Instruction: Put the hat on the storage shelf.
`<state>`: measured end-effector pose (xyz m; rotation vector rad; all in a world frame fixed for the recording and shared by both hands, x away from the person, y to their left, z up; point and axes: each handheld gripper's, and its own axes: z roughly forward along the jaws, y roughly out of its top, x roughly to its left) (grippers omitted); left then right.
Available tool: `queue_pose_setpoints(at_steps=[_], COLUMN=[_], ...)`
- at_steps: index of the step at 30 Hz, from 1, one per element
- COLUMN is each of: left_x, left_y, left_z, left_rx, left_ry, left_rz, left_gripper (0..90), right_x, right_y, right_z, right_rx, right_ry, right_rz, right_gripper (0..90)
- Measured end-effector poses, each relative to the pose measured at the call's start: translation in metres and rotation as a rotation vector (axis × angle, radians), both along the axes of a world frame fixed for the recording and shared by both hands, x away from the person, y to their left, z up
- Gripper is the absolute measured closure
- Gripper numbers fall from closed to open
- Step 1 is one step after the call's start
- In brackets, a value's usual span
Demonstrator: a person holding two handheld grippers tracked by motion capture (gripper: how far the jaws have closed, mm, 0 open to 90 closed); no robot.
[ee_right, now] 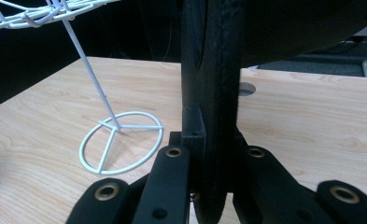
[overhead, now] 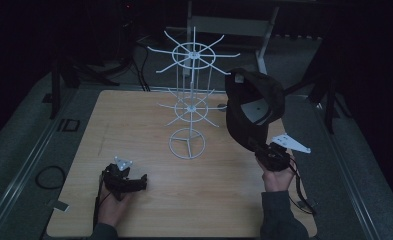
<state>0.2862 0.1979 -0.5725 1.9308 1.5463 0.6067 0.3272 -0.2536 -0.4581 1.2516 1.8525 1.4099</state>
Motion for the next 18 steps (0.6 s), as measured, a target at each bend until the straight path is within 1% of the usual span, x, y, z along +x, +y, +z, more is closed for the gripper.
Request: queue_pose_setpoints(at_steps=[18], left_x=[0.000], left_y=[0.000], left_z=[0.000], left_rx=[0.000], left_ry=[0.000], left_rz=[0.000], left_gripper=[0.2], right_x=[-0.002], right_y=[0.002], right_z=[0.011], right_rx=[-0.011], right_ry=[-0.037], right_rz=[0.003], right_gripper=[86.5])
